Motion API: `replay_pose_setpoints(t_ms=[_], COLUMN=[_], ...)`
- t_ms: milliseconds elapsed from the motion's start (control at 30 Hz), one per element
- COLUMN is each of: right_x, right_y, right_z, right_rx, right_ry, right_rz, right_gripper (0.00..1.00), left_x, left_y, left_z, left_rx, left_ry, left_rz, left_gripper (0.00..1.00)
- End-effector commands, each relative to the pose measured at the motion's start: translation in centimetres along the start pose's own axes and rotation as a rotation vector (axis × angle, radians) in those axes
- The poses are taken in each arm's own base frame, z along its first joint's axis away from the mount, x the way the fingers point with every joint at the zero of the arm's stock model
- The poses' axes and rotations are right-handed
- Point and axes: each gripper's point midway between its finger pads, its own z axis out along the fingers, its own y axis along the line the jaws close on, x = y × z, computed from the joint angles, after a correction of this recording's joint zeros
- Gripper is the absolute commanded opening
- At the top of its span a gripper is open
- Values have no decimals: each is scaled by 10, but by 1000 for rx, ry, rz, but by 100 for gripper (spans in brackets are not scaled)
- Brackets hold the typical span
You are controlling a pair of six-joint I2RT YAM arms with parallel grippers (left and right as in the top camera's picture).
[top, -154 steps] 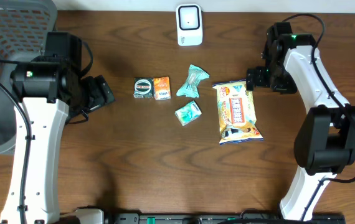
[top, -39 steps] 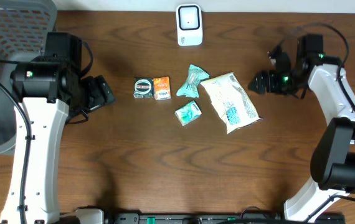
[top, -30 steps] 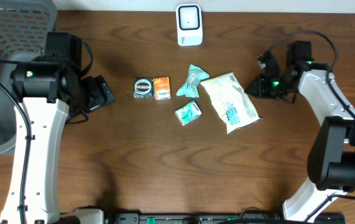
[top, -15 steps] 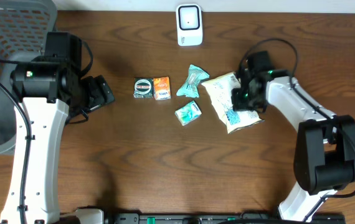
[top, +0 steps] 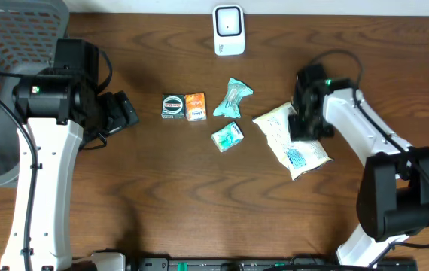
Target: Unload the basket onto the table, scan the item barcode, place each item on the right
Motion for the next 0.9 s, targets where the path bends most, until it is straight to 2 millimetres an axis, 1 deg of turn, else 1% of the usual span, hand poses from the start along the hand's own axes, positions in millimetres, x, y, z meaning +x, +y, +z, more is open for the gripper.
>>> replay_pose_setpoints(t_ms=[0, 67, 133, 200, 300, 367, 433, 500, 567, 633, 700, 800, 867], right_x=[-35, -39, -37, -34, -31, -29, -26, -27, -32, -41, -52, -71, -82], right_y=[4, 5, 3, 2, 3, 11, 25, 41, 57, 76, 95, 119, 127], right_z=[-50, -52, -45, -33, -9, 8, 22, 31, 35, 31, 23, 3, -14], right_rx=[-15, -3, 22, 26, 23, -19, -93, -170, -236, -312, -387, -478, -508], right_ry=[-182, -203, -190, -169, -149, -137, -115, -100, -111, -148, -200, -276, -310], right_rz=[14, 7, 10, 33, 54, 49, 42, 30, 11, -19, -51, -96, -119], right_gripper=[1, 2, 2, 2, 3, 8, 8, 8, 8, 9, 12, 15, 15], left_x=[0, 0, 0, 0, 0, 0, 0, 0, 0, 0, 0, 0, 0], left_y=[2, 2, 1, 1, 1, 2, 2, 2, 2, 2, 1, 1, 2], left_z=[1, 1, 1, 1, 1, 1, 1, 1, 1, 1, 1, 1, 1], left_rx=[-11, -11, -11, -11, -11, -11, -11, -11, -11, -11, -11, -11, -11], left_ry=[7, 7, 7, 7, 7, 7, 7, 7, 7, 7, 7, 7, 7], left_rz=[-10, -10, -9, -9, -9, -10, -10, -10, -10, -10, -9, -9, -10], left_gripper=[98, 98, 98, 98, 98, 98, 98, 98, 98, 98, 98, 98, 98])
